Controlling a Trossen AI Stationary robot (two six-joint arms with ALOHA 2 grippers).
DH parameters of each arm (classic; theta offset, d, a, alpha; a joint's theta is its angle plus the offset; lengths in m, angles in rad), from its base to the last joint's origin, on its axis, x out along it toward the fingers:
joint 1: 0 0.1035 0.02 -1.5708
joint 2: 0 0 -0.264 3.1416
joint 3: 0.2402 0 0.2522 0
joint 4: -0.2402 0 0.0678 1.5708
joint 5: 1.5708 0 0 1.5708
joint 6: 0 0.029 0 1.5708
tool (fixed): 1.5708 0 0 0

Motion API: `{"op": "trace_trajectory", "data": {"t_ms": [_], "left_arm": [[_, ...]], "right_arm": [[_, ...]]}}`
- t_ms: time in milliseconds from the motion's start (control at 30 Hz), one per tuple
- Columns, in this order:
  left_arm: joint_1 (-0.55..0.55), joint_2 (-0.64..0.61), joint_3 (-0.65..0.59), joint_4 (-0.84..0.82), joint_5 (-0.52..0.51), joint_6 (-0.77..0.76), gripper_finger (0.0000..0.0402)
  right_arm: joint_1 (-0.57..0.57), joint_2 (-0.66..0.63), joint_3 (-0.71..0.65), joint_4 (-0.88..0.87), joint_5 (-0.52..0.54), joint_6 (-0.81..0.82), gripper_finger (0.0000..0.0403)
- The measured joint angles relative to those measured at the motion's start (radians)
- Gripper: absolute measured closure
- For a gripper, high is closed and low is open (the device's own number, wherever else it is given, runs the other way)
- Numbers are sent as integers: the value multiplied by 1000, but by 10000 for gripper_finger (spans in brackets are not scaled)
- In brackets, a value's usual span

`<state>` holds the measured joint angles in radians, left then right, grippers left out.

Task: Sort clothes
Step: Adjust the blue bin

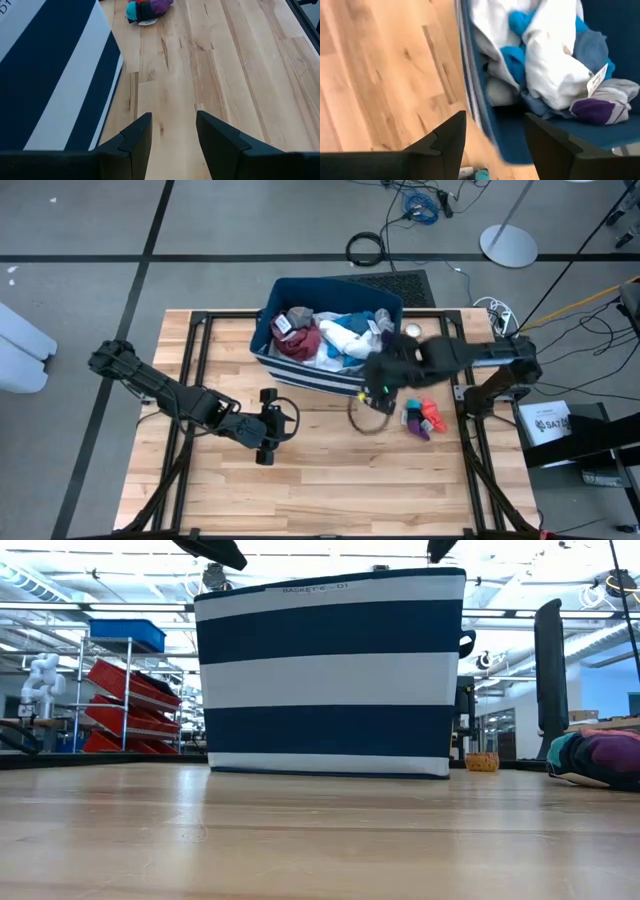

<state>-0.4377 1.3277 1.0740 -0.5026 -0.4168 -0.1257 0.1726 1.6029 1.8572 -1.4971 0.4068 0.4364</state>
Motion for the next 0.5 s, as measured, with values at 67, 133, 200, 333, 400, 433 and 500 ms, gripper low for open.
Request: {"op": "trace_trajectory", "data": {"t_ms": [67, 133, 200, 333, 400, 433, 500], "left_arm": [[0, 0, 0, 0, 0, 0, 237], [0, 0, 0, 0, 0, -1, 237], [0, 1, 0, 0, 0, -1, 237], [0, 19, 0, 2, 0, -1, 237], [0, 34, 0, 8, 0, 0, 237], [0, 43, 0, 13, 0, 0, 237], [0, 59, 0, 23, 0, 0, 237]], "right_arm": [[54, -9, 0, -3, 34, 46, 218], [104, -17, 0, -7, 27, 90, 218], [150, -21, 0, -7, -23, 114, 218], [223, -20, -2, -2, -50, 123, 218], [235, -20, -21, 4, 9, 126, 218], [235, -20, -35, 3, 35, 127, 218], [223, -19, -71, 5, 56, 128, 218]]}}
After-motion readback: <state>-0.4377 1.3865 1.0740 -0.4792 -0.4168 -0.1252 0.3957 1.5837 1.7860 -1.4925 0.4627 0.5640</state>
